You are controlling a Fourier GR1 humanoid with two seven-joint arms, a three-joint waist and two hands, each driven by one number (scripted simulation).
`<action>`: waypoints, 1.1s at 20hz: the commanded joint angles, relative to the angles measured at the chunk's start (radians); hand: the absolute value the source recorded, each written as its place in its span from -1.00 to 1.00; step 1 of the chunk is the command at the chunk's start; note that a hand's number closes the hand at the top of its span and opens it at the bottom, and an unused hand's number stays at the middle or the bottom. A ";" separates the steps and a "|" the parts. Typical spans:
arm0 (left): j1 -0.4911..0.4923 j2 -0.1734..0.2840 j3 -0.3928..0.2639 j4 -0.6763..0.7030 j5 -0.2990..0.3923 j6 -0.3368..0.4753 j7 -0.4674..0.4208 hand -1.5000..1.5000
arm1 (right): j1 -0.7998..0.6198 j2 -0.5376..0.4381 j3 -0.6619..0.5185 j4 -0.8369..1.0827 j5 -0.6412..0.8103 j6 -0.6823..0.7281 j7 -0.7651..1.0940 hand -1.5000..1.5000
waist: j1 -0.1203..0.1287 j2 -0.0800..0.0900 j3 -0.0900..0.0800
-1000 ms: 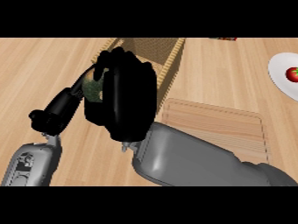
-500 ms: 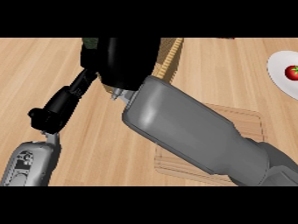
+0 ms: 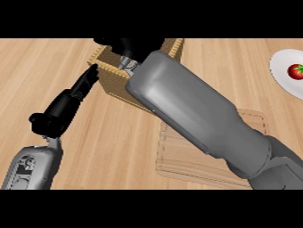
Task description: Pick the squash from the cutting board and place it in the basket
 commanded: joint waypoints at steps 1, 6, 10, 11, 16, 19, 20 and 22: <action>-0.003 0.004 0.005 0.001 -0.004 0.004 -0.006 0.00 | -0.030 0.011 0.009 0.059 -0.037 -0.083 0.235 1.00 | -0.009 0.000 0.001; 0.037 0.030 0.034 -0.012 0.020 -0.017 -0.031 0.00 | 0.027 0.011 0.032 0.120 -0.045 -0.186 0.193 1.00 | -0.020 -0.001 0.002; 0.053 0.023 0.031 0.002 0.014 -0.014 -0.036 0.00 | 0.062 0.011 0.070 0.176 -0.003 -0.273 0.160 1.00 | -0.038 -0.002 0.003; 0.027 0.053 0.061 0.007 0.031 -0.030 -0.015 0.00 | 0.048 0.011 0.068 0.192 0.006 -0.262 0.147 1.00 | -0.048 -0.004 0.003; 0.012 0.035 0.052 0.008 0.014 -0.005 -0.018 0.00 | 0.050 0.011 0.062 0.264 0.082 -0.370 0.149 1.00 | -0.055 -0.003 0.003; 0.025 0.027 0.049 -0.017 0.019 0.000 0.004 0.00 | 0.098 0.011 -0.002 0.243 0.074 -0.473 0.116 -1.00 | -0.053 -0.003 0.005; 0.064 0.032 0.040 -0.032 0.021 -0.018 -0.015 0.00 | 0.056 0.011 -0.019 0.259 0.058 -0.444 0.122 -1.00 | -0.032 -0.003 0.004; 0.068 0.027 0.035 0.006 0.016 -0.023 -0.059 0.00 | 0.089 0.011 0.031 0.294 0.072 -0.471 0.121 -1.00 | -0.036 0.001 0.003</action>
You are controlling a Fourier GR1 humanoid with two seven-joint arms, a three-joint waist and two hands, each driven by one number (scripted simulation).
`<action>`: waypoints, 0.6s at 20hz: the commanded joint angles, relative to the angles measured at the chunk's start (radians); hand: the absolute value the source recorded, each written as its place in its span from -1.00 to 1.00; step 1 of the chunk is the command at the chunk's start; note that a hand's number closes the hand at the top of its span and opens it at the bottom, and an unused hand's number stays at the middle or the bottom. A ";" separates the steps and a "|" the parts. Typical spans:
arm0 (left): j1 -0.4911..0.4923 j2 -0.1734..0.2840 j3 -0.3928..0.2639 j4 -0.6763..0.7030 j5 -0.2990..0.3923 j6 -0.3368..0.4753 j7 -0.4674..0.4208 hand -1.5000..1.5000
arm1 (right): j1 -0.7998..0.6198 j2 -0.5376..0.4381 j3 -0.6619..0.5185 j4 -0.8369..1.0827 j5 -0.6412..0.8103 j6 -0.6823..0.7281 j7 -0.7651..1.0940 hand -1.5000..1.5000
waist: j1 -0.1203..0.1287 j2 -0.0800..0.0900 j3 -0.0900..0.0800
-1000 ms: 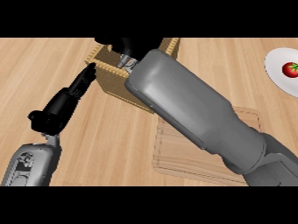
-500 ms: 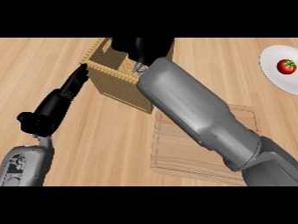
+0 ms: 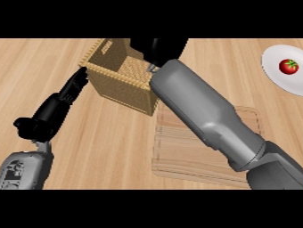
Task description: Pick the squash from the cutting board and place it in the basket
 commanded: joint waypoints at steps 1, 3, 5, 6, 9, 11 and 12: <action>-0.018 -0.030 -0.023 -0.014 -0.027 0.036 0.044 0.00 | -0.023 0.010 0.009 0.037 0.010 -0.117 0.182 -1.00 | 0.002 0.000 0.000; -0.007 -0.003 -0.013 -0.016 -0.011 0.001 0.023 0.00 | -0.037 0.010 -0.007 0.084 -0.010 -0.132 0.131 -1.00 | 0.002 0.003 0.000; 0.005 -0.020 -0.013 -0.027 -0.013 0.021 0.032 0.00 | -0.023 0.010 0.005 0.074 -0.018 -0.163 0.120 -1.00 | -0.002 0.001 0.000; -0.012 0.010 0.018 -0.026 0.021 -0.010 0.045 0.00 | -0.072 0.010 0.032 0.045 -0.023 -0.120 0.141 -1.00 | -0.001 -0.002 0.000; -0.008 -0.010 -0.002 -0.019 -0.016 0.022 0.034 0.00 | -0.062 0.010 -0.006 0.035 -0.050 -0.196 0.103 -1.00 | -0.008 -0.002 0.001; -0.034 -0.016 -0.002 -0.004 -0.015 0.025 0.034 0.00 | -0.110 0.010 -0.045 0.033 -0.066 -0.216 0.109 -1.00 | -0.008 -0.001 0.000; 0.011 -0.014 -0.007 -0.037 -0.004 0.010 0.038 0.00 | -0.073 0.010 -0.045 0.010 -0.077 -0.247 0.088 -1.00 | -0.012 -0.005 0.001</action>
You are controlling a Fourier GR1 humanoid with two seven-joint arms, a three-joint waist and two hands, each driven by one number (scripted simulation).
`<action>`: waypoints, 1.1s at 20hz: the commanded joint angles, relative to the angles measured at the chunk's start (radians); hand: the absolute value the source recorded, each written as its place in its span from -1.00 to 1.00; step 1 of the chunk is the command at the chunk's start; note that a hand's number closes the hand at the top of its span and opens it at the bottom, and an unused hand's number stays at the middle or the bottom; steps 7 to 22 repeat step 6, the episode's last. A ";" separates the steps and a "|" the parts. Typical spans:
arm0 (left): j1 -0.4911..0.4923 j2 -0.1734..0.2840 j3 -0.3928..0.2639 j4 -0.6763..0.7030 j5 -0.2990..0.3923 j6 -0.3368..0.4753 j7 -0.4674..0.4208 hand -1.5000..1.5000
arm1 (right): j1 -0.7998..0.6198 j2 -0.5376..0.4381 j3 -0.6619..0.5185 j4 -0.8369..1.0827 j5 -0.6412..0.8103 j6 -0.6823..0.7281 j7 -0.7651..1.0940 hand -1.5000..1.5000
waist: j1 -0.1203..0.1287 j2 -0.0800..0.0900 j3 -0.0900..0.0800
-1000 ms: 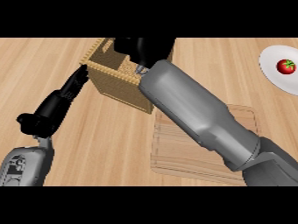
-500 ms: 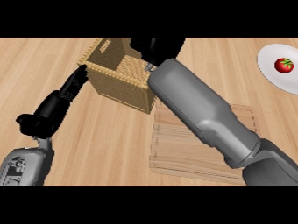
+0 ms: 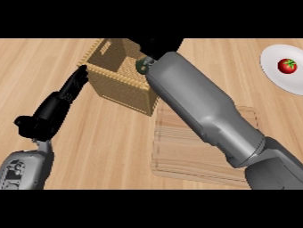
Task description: Pick the squash from the cutting board and place it in the basket
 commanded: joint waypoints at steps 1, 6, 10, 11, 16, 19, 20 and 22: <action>0.044 0.020 0.008 -0.031 -0.001 -0.009 -0.009 0.00 | -0.041 0.006 -0.089 0.011 -0.012 -0.121 0.100 -1.00 | -0.011 -0.003 0.000; 0.022 0.038 0.061 0.004 0.030 -0.009 -0.006 0.00 | 0.001 0.006 -0.176 -0.119 -0.065 -0.118 0.094 -1.00 | -0.055 -0.014 0.001; 0.022 0.038 0.061 0.004 0.030 -0.009 -0.006 0.00 | 0.001 0.006 -0.176 -0.119 -0.065 -0.118 0.094 -1.00 | -0.055 -0.014 0.001; 0.022 0.038 0.061 0.004 0.030 -0.009 -0.006 0.00 | 0.001 0.006 -0.176 -0.119 -0.065 -0.118 0.094 -1.00 | -0.055 -0.014 0.001; 0.022 0.038 0.061 0.004 0.030 -0.009 -0.006 0.00 | 0.001 0.006 -0.176 -0.119 -0.065 -0.118 0.094 -1.00 | -0.055 -0.014 0.001; 0.022 0.038 0.061 0.004 0.030 -0.009 -0.006 0.00 | 0.001 0.006 -0.176 -0.119 -0.065 -0.118 0.094 -1.00 | -0.055 -0.014 0.001; 0.022 0.038 0.061 0.004 0.030 -0.009 -0.006 0.00 | 0.001 0.006 -0.176 -0.119 -0.065 -0.118 0.094 -1.00 | -0.055 -0.014 0.001; 0.022 0.038 0.061 0.004 0.030 -0.009 -0.006 0.00 | 0.001 0.006 -0.176 -0.119 -0.065 -0.118 0.094 -1.00 | -0.055 -0.014 0.001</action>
